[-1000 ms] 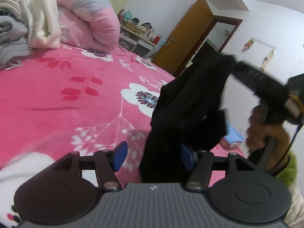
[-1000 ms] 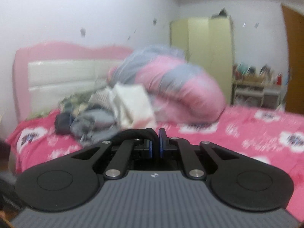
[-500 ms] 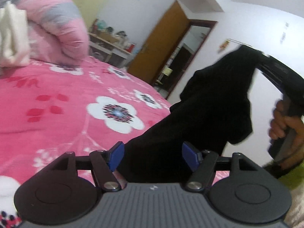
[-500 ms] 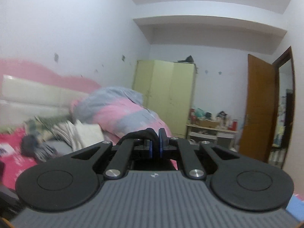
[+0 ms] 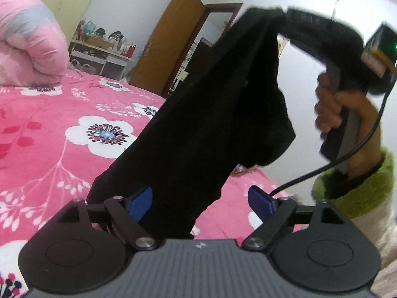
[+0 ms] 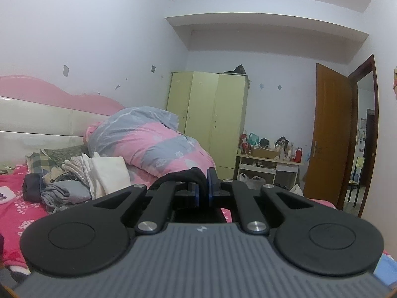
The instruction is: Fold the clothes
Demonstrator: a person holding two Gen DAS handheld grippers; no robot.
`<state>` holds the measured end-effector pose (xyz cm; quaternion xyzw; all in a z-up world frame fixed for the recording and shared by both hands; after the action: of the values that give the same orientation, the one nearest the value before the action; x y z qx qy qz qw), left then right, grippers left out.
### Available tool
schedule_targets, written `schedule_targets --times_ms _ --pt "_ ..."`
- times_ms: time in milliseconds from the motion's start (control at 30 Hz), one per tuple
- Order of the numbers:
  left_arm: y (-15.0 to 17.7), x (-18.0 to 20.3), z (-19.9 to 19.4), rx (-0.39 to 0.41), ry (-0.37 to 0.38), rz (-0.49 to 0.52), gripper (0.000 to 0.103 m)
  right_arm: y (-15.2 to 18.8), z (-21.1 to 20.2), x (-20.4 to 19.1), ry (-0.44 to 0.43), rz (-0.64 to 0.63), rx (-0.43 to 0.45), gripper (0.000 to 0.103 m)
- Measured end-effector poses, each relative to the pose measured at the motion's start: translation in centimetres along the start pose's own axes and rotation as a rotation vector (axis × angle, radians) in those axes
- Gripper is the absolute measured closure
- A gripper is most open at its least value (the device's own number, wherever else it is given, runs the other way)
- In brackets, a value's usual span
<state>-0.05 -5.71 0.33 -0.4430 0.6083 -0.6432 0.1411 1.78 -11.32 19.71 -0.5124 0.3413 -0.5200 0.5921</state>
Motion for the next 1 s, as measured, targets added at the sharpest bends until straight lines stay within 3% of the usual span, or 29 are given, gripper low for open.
schedule_targets --times_ms 133,233,467,567,833,1000 --pt "1.2 0.4 1.7 -0.006 -0.080 0.084 0.022 -0.6 -0.6 -0.3 -0.005 0.003 0.015 0.098" --pt "1.4 0.3 2.2 0.005 -0.118 0.107 0.042 -1.1 -1.1 -0.5 -0.006 -0.005 0.027 0.098" --pt "-0.9 -1.7 0.5 0.090 -0.153 -0.004 0.088 -1.3 -2.4 0.2 0.021 -0.019 0.029 0.098" --pt "-2.4 -2.3 -0.5 0.135 -0.173 0.004 0.094 -1.3 -2.9 1.0 0.038 0.001 0.031 0.098" --pt "-8.5 -2.8 -4.3 0.297 -0.202 0.061 0.095 -1.7 -4.5 3.3 0.108 0.024 0.063 0.098" --pt "-11.6 -2.3 -5.9 0.355 -0.198 0.088 0.095 -2.7 -5.6 4.6 0.137 0.034 0.103 0.098"
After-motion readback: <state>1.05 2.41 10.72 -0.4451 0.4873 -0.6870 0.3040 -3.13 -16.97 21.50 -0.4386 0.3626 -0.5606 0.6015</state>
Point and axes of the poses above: each gripper's, at about its wrist camera, not at the fingertips, and z roughly the way its jaws point, x to its right, y to its underside, the point moved 9 cm from there along z, roughly the way its jaws point, and after that the axes turned 13 degrees about x, right-handed, at the moved point
